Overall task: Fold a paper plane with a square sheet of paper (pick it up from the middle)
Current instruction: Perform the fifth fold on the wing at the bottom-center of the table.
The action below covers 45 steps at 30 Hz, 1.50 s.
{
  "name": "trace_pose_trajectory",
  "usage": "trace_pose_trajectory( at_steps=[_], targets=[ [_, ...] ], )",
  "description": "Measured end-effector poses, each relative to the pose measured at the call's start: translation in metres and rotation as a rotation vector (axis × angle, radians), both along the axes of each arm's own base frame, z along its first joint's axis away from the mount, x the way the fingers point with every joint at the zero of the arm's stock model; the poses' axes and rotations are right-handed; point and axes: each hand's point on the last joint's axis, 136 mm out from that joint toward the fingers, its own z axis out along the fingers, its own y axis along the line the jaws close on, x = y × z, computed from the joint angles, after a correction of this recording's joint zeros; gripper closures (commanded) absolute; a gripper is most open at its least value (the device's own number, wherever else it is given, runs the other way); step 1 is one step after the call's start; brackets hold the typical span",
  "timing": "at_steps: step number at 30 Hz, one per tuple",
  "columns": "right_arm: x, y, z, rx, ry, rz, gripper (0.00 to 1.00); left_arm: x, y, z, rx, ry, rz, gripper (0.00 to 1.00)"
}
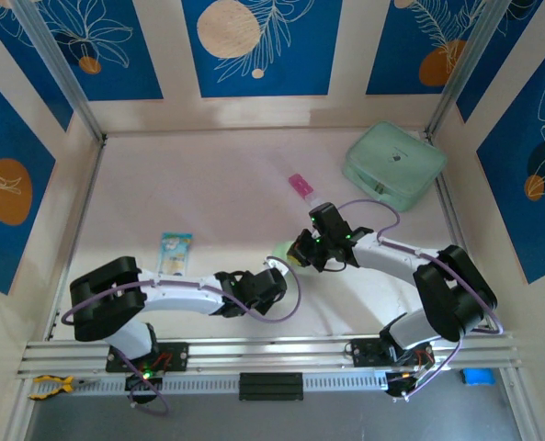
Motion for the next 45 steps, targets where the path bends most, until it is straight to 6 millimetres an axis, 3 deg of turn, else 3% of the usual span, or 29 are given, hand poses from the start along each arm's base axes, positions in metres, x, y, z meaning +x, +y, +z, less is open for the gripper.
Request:
trace_pose_trajectory(
  at_steps=[22,32,41,45],
  targets=[
    [-0.001,0.002,0.001,0.01,0.001,0.008,1.0,0.003,0.005,0.0,0.022,-0.016,0.013,0.86],
    [-0.001,0.002,0.001,0.011,0.001,0.008,0.99,0.003,0.005,0.0,0.022,-0.017,0.013,0.97],
    [-0.002,-0.001,0.001,-0.003,0.0,0.004,0.67,0.002,0.003,-0.002,0.008,0.004,0.008,1.0],
    [-0.001,-0.013,0.01,-0.019,-0.029,-0.026,0.65,-0.001,0.004,-0.014,-0.058,0.073,-0.013,1.0]
  ],
)
